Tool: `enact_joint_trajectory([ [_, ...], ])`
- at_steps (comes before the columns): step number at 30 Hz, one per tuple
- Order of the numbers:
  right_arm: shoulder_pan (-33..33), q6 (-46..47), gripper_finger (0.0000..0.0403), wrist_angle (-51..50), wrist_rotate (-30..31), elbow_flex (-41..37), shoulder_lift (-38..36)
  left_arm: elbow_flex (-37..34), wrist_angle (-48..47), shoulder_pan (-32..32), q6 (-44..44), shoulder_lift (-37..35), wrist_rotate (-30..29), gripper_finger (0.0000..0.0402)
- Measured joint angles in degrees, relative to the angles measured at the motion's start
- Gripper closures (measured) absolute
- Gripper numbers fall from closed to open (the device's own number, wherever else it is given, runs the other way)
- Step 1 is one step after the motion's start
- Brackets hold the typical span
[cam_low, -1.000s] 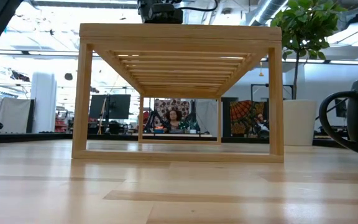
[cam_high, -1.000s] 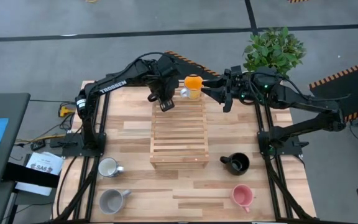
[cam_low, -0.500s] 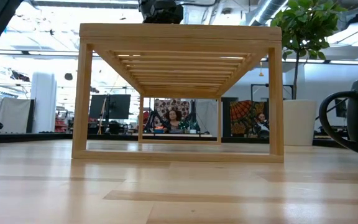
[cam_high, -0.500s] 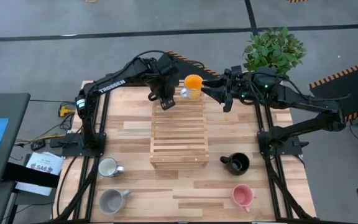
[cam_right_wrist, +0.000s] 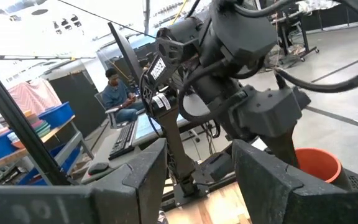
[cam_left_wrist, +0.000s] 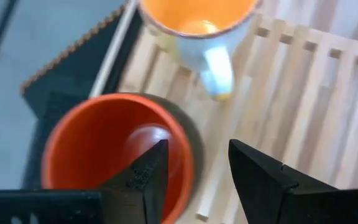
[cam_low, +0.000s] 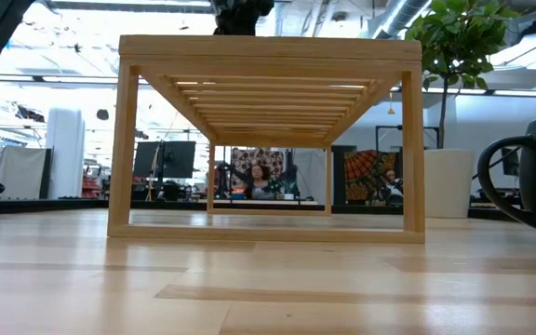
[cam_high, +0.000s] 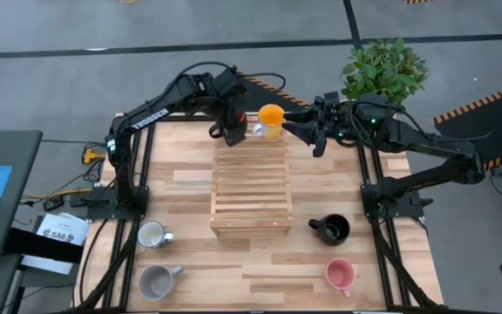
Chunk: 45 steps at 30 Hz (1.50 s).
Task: Place coffee mugs
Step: Put the orange mug on the shelf, then put the white mug on the shelf
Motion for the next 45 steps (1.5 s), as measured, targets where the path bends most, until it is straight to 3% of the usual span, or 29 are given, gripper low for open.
enact_joint_trajectory([
  [4,0.0,-0.02,0.0195,0.76,0.0,0.0,0.0,3.17,-1.36,0.0,0.24,0.0,-3.9,0.0248],
  [8,0.0,-0.02,0.0195,1.05,0.0,0.0,0.0,8.46,-3.15,-0.12,-0.71,-0.83,-3.29,0.0248],
  [15,0.0,-0.33,0.0195,1.0,0.0,0.0,0.0,3.64,6.4,-3.07,-2.91,-14.18,2.04,0.0248],
  [19,0.0,-0.47,0.0195,0.91,0.0,0.0,0.0,-6.07,18.46,-6.53,-3.69,-24.23,2.13,0.0248],
  [27,0.0,-0.48,0.0195,0.83,-0.02,0.0,0.0,-39.52,48.39,-14.87,-6.3,-46.34,2.0,0.0248],
  [31,0.0,-0.46,0.0195,0.81,-0.02,0.0,0.0,-51.42,59.22,-16.9,-8.73,-54.2,1.58,0.0248],
  [34,0.0,-0.46,0.0195,0.81,-0.04,0.0,0.0,-55.31,61.67,-17.18,-9.72,-57.66,0.29,0.0248],
  [41,0.0,1.29,0.0195,-0.6,-0.09,0.0,0.0,-55.67,56.75,-17.2,-6.92,-60.66,2.03,0.0248],
  [45,0.02,1.51,0.0195,-1.81,-0.09,0.0,0.0,-55.63,54.28,-17.22,-12.32,-61.03,3.5,0.0248],
])
